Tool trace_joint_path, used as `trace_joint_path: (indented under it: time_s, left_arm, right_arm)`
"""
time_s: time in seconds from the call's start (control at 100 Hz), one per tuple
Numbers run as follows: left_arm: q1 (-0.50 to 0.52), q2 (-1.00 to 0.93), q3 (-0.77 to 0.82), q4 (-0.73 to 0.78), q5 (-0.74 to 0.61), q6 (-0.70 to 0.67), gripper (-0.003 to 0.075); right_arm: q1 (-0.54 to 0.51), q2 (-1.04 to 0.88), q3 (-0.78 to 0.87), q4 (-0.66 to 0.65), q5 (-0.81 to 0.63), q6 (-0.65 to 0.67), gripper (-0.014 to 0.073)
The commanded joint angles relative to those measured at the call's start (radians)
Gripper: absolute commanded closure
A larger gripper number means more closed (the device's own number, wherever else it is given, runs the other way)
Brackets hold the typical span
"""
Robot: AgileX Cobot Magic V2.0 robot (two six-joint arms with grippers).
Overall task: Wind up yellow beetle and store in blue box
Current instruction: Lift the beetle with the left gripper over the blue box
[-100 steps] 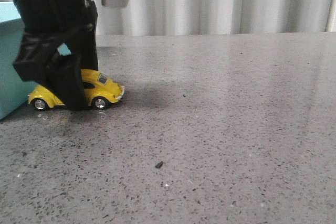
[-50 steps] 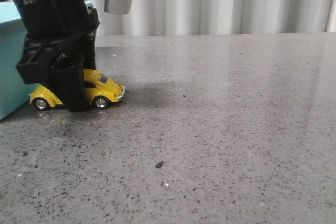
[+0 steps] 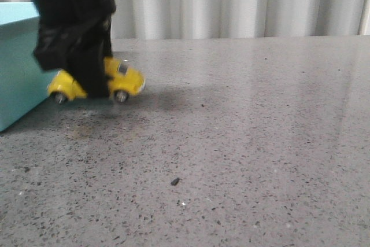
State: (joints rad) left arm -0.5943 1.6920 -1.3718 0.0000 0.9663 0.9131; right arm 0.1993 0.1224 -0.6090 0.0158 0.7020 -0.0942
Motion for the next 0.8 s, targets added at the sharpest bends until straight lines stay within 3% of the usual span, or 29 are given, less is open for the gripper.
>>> trace_joint_path:
  time_s: [0.0,0.14,0.29,0.5,0.65,0.79]
  left_arm:
    - [0.004,-0.055,-0.122,-0.018,-0.034,-0.041,0.0741]
    - [0.004,-0.061,-0.296,-0.006,-0.003,-0.118,0.0741]
    - [0.014,-0.066,-0.442,0.131,0.081,-0.124,0.0741]
    - [0.166,-0.077,-0.460,0.231,0.121,-0.314,0.0741]
    - [0.339,-0.075,-0.460,0.159,0.178,-0.513,0.0741]
    - [0.465,-0.036,-0.460,-0.019,0.259,-0.531,0.0741]
  right_arm:
    - [0.002,0.014,-0.023,-0.007,-0.083,-0.012,0.0646]
    - [0.002,0.014,-0.023,-0.007,-0.085,-0.012,0.0646]
    - [0.002,0.014,-0.023,-0.007,-0.089,-0.012,0.0646]
    - [0.002,0.014,-0.023,-0.003,-0.089,-0.012,0.0646]
    - [0.002,0.014,-0.023,0.001,-0.089,-0.012,0.0646]
    - [0.002,0.014,-0.023,0.001,-0.090,-0.012,0.0646]
